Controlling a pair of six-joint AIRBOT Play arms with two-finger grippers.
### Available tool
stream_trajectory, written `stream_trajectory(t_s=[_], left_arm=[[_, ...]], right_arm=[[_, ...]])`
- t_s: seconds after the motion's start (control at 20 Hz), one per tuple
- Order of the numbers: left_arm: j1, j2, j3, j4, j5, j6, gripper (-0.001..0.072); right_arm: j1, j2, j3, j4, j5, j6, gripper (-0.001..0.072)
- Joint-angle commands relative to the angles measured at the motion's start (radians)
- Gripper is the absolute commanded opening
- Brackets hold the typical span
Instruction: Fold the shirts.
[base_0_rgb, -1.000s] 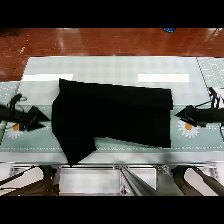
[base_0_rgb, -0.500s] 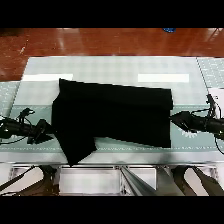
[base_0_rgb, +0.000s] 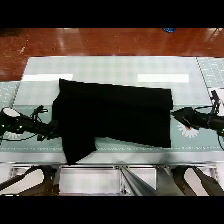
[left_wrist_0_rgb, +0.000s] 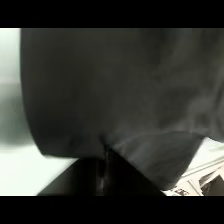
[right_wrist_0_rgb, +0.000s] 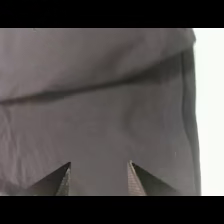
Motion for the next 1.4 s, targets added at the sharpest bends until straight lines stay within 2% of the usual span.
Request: stream_trajectory(t_s=[0.0,0.15,0.2,0.3,0.4,0.55,0.75,1.0,1.1,1.35], left_arm=[[-0.044,-0.015,0.006,0.005,0.035,-0.007,0.0017],[-0.04,-0.015,0.024,0.005,0.017,-0.006,0.0017],[-0.04,-0.015,0.028,0.005,0.017,-0.006,0.0017],[-0.04,-0.015,0.029,0.002,0.02,-0.006,0.0017],[-0.04,-0.015,0.029,0.002,0.021,-0.005,0.0017],[-0.04,-0.015,0.028,0.001,0.017,-0.004,0.0017],[-0.04,-0.015,0.028,0.001,0.012,-0.003,0.0017],[-0.04,-0.015,0.028,0.001,0.021,-0.003,0.0017],[-0.04,-0.015,0.028,0.001,0.024,-0.003,0.0017],[-0.04,-0.016,0.028,-0.058,0.048,-0.002,0.0017]], right_arm=[[0.0,0.001,0.087,-0.14,0.027,0.051,0.0416],[0.0,0.0,0.109,-0.396,0.143,0.188,0.0416],[0.0,0.0,0.09,-0.455,0.203,0.226,0.0416],[0.0,0.0,0.027,-0.504,0.296,0.24,0.0416],[0.003,0.0,-0.037,-0.487,0.325,0.221,0.0416],[0.013,-0.002,-0.113,-0.429,0.283,0.23,0.0414],[0.034,-0.013,-0.111,-0.432,0.247,0.238,0.0412],[0.034,-0.129,-0.111,-0.399,0.169,0.238,0.041],[0.034,-0.184,-0.111,-0.348,0.113,0.234,0.041],[0.034,-0.311,-0.111,-0.165,0.03,0.14,0.041]])
